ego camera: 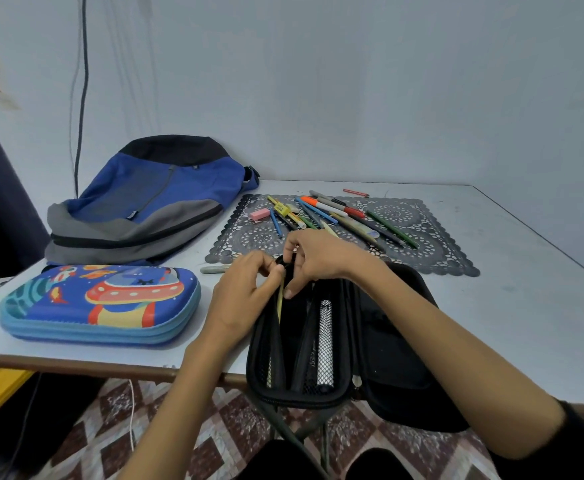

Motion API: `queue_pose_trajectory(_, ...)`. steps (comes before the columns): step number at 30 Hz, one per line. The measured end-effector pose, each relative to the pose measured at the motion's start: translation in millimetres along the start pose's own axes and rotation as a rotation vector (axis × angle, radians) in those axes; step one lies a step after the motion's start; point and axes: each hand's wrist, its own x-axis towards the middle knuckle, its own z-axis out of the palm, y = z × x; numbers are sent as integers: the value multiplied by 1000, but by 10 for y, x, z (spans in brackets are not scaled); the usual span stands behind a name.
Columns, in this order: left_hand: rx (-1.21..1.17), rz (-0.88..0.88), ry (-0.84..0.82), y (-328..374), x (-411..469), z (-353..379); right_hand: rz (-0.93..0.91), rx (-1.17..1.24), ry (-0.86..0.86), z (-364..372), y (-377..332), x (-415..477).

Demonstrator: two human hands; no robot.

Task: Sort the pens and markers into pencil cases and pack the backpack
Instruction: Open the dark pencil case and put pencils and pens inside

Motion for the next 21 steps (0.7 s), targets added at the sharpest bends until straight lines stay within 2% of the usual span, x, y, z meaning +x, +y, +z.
queue_pose_trajectory(6, -49, 3, -7, -5, -5, 10, -10, 13, -57, -33, 24, 14)
queue_pose_trajectory(9, -50, 13, -2, 9, -3, 15, 5, 216, -183, -207, 67, 28)
queue_pose_trajectory(11, -53, 16, -3, 10, -7, 9, 57, 338, -78, -301, 138, 120)
queue_pose_trajectory(13, -56, 17, -2, 7, -15, 5, 125, 126, 191, -320, 231, 272)
queue_pose_trajectory(15, -65, 16, -4, 12, -23, 7, 199, -248, 330, -306, 341, 397)
queue_pose_trajectory(18, -69, 20, -8, 21, -25, 4, 240, -553, 256, -257, 439, 504)
queue_pose_trajectory(21, -68, 17, -6, 29, -26, 4, 238, -586, 142, -210, 519, 615)
